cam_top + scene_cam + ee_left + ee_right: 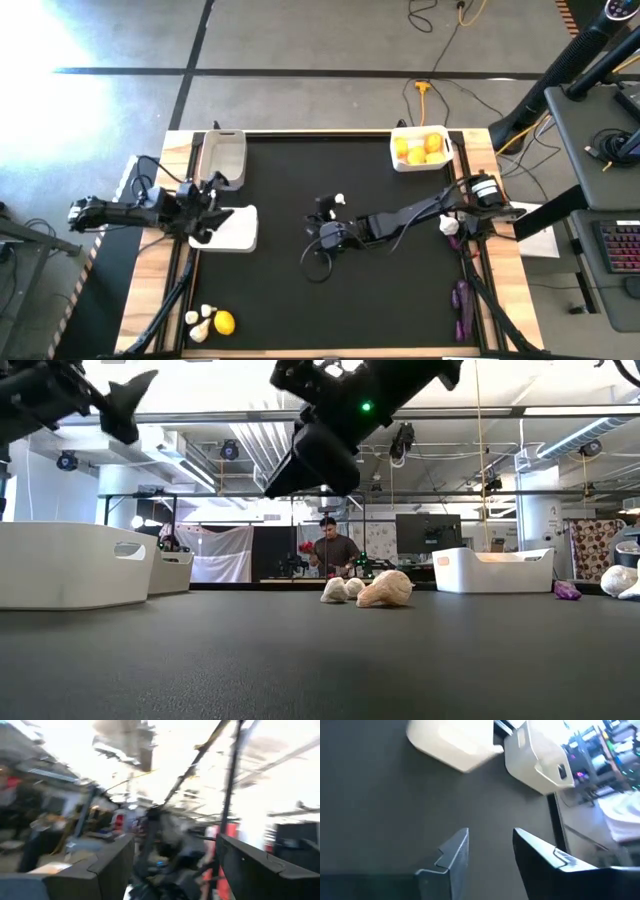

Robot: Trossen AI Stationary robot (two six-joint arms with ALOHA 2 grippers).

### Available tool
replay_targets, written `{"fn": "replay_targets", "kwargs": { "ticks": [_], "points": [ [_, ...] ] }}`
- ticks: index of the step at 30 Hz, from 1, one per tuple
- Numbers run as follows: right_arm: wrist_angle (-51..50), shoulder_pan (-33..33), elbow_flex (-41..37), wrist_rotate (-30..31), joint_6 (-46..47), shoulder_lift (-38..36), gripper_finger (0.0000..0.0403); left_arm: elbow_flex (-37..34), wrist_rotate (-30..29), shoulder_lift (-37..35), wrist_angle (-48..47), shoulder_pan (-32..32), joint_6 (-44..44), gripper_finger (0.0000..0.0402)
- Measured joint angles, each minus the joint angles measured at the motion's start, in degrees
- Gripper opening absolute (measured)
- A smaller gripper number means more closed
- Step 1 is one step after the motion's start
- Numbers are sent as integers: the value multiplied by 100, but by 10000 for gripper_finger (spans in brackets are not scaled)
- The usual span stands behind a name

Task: Sort produce into baskets
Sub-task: Put the yellow lemon into the top white bin

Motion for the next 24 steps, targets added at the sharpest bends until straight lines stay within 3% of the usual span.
{"fn": "replay_targets", "kwargs": {
  "ticks": [5,13,20,24],
  "points": [
    [32,12,-337,-357,270,-201,107,-10,640,709,947,-39,38,262],
    [552,58,-1032,-339,950,-280,60,-6,884,2088,2693,-256,94,262],
    [1528,105,-1860,-336,1218,-514,35,447,771,2956,2513,-258,-89,262],
    [2159,105,-2324,-335,1250,-732,32,1054,738,3152,1548,-254,-478,262]
  ]
}}
